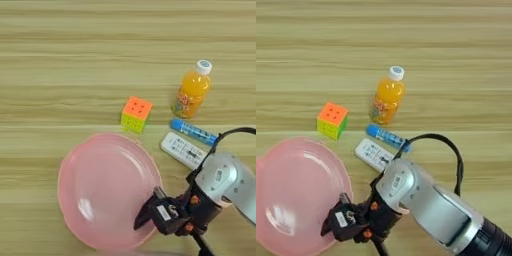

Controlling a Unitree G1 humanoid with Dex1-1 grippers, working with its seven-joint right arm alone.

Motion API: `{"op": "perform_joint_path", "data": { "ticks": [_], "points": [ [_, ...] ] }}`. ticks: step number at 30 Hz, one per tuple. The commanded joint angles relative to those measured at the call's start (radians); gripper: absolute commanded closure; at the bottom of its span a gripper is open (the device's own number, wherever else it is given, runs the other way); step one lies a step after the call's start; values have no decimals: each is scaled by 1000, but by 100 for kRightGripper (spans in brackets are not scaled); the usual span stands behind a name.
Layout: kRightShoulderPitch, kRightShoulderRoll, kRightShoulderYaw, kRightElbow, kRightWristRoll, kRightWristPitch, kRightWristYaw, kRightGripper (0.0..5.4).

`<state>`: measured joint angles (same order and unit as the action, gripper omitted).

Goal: Move the objects on the table

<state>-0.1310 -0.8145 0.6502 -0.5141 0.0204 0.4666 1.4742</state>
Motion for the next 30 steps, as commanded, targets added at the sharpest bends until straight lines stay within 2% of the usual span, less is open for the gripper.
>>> {"op": "perform_joint_path", "data": {
  "ticks": [1, 6, 10, 13, 17, 20, 23, 26, 30],
  "points": [
    [-21, -71, -13, -14, -18, -24, 5, 4],
    [-25, -114, -26, -40, 0, -36, 57, 4],
    [-43, -92, -53, -30, 14, -28, 44, 4],
    [-65, -35, -101, -19, 70, 20, 14, 4],
    [-106, 100, -203, 25, 180, 98, -74, 4],
    [-121, 209, -320, 46, 288, 159, -172, 4],
    [-131, 282, -442, 35, 402, 221, -256, 4],
    [-137, 341, -551, 32, 480, 239, -350, 4],
    [-143, 405, -715, 24, 555, 203, -490, 4]
  ]
}}
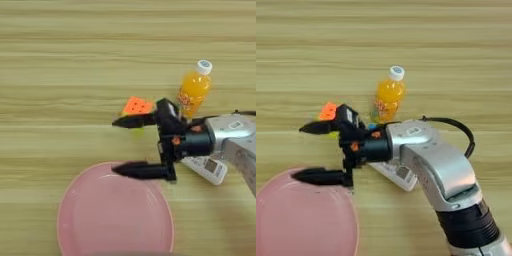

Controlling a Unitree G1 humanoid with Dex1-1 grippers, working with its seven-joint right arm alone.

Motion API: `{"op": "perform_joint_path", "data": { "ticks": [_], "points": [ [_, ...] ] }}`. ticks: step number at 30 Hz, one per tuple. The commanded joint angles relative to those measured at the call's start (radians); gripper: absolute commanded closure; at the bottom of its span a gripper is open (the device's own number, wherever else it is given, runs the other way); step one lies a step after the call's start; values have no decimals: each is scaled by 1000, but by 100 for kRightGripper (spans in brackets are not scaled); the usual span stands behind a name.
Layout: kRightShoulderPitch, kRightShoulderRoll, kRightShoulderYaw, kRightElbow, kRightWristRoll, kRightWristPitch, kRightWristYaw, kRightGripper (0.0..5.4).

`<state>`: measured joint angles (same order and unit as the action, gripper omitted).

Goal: Move the objects on the table

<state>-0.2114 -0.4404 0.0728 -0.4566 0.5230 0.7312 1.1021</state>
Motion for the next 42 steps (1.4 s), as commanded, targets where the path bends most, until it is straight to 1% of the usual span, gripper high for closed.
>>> {"op": "perform_joint_path", "data": {
  "ticks": [1, 3, 6, 8, 10, 12, 13, 16, 19, 21, 23, 25, 32, 35, 38, 42],
  "points": [
    [-67, 41, -168, -33, 63, -73, -145, 4],
    [-85, 51, -249, -26, 74, -122, -205, 4],
    [-112, 53, -335, -7, 65, -193, -278, 4],
    [-136, 36, -401, 28, 49, -245, -333, 4],
    [-157, 14, -456, 71, 15, -313, -379, 4],
    [-164, -12, -474, 107, -22, -372, -394, 4],
    [-164, -22, -476, 120, -34, -389, -398, 4],
    [-153, -57, -465, 177, -97, -441, -412, 4],
    [-141, -77, -452, 220, -125, -451, -411, 4],
    [-130, -85, -442, 237, -135, -440, -415, 4],
    [-114, -88, -432, 250, -131, -430, -407, 4],
    [-105, -90, -422, 261, -131, -429, -400, 4],
    [-96, -72, -383, 357, -164, -402, -442, 4],
    [-91, -61, -356, 401, -203, -423, -468, 4],
    [-91, -56, -339, 415, -216, -432, -477, 4],
    [-93, -51, -312, 445, -257, -452, -497, 4]
  ]
}}
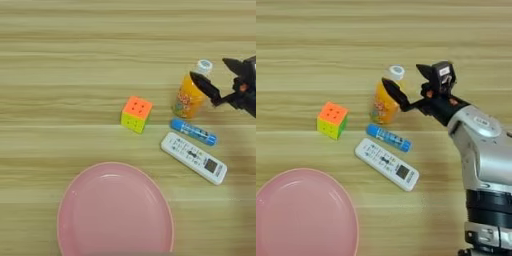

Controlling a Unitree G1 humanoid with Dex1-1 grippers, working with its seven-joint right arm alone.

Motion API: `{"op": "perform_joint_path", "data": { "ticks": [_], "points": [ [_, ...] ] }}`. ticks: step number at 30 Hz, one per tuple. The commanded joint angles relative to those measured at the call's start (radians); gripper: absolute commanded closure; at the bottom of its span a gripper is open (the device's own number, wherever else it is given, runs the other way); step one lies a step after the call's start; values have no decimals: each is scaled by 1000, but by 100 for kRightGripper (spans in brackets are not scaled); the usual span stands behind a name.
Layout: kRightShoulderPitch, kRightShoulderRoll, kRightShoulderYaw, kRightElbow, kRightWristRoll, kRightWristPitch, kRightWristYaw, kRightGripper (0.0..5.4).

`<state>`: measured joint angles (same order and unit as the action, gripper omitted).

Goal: Move the objects on the table

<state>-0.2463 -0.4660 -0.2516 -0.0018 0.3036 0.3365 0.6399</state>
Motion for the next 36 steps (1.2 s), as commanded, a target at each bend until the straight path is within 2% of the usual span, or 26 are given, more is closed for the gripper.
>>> {"op": "perform_joint_path", "data": {
  "ticks": [1, 9, 18, 32, 36],
  "points": [
    [-57, -24, 18, -5, -40, -61, -34, 4],
    [-71, 4, 59, 51, -63, -84, -42, 4],
    [-110, 40, 101, 175, -113, -160, -59, 4],
    [-136, 55, 113, 247, -137, -241, -79, 170],
    [-139, 57, 113, 241, -136, -248, -82, 189]
  ]
}}
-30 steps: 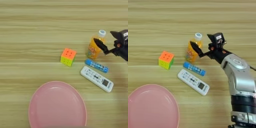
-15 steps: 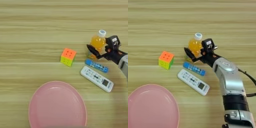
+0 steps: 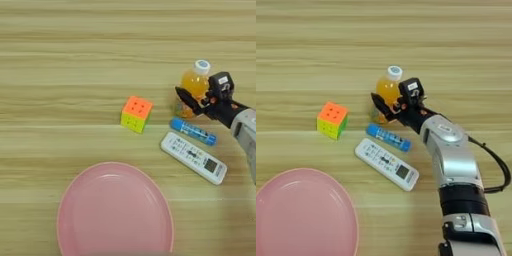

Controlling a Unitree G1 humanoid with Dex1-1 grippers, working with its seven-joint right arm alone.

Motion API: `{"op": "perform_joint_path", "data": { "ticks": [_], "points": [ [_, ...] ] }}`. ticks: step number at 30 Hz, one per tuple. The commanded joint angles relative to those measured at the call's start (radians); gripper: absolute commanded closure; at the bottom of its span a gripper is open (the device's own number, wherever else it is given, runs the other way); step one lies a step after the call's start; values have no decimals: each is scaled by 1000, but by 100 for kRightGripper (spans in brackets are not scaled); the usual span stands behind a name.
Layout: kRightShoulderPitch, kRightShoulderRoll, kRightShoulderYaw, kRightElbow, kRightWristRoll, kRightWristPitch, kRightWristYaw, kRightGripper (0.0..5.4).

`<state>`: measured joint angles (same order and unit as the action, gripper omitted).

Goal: Move the objects on the table

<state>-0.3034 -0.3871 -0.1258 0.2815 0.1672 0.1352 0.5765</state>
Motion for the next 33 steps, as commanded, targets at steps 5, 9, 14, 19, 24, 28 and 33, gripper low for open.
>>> {"op": "perform_joint_path", "data": {
  "ticks": [5, 9, 14, 19, 24, 28, 33],
  "points": [
    [-91, -18, -28, -69, 18, -57, -21, 191],
    [-97, -11, -39, -139, 42, -57, -21, 191],
    [-95, -8, -36, -291, 70, -15, -25, 191],
    [-79, -2, -15, -468, 101, 56, -27, 191],
    [-39, 7, 36, -678, 156, 125, 9, 191],
    [2, 3, 80, -818, 226, 171, 61, 192],
    [58, -8, 138, -926, 298, 201, 134, 192]
  ]
}}
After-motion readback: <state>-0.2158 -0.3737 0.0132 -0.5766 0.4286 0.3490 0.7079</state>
